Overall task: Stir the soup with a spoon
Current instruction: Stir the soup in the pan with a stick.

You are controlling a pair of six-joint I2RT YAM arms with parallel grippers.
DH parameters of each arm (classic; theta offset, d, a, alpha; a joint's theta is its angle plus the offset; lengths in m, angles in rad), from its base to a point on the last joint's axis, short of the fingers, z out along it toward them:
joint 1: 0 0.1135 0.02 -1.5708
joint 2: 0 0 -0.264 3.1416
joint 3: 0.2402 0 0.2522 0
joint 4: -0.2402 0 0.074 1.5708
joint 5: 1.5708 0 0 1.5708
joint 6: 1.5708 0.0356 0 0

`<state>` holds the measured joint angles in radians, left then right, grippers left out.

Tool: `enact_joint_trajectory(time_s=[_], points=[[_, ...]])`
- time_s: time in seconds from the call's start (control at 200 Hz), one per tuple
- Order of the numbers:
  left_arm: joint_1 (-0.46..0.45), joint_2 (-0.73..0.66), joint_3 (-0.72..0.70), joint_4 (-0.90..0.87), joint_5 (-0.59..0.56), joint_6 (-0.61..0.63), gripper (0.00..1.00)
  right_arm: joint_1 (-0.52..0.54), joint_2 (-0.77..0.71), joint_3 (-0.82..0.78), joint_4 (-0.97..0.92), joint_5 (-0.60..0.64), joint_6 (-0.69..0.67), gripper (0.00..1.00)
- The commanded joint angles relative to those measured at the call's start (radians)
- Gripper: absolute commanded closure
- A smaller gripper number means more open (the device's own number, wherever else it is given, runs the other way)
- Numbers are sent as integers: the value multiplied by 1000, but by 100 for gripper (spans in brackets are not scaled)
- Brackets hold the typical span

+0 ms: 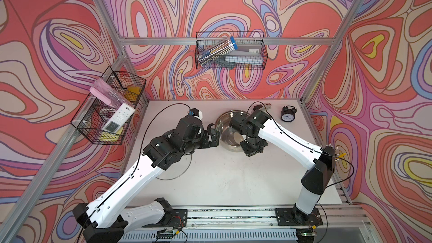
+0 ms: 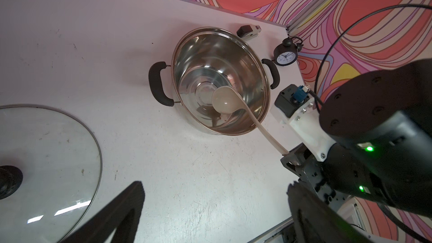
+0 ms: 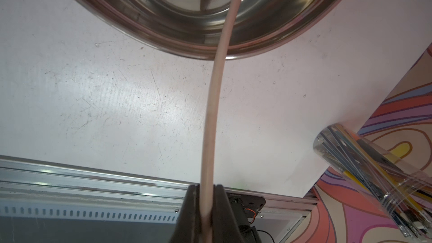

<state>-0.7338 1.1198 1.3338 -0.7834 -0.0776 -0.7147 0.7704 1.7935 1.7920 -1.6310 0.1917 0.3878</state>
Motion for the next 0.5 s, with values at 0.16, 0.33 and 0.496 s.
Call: enact_joint_trajectory(time_s=[0.16,0.33,0.496], points=[[-4,-21,-18,29,16,17,1,-81,29,57,5,100,-24,100],[-4,-41,-41,57,65,55,1,-112,99,125,33,120,-64,100],[-4,-88,-89,134,94,126,1,-112,177,226,57,97,-86,100]])
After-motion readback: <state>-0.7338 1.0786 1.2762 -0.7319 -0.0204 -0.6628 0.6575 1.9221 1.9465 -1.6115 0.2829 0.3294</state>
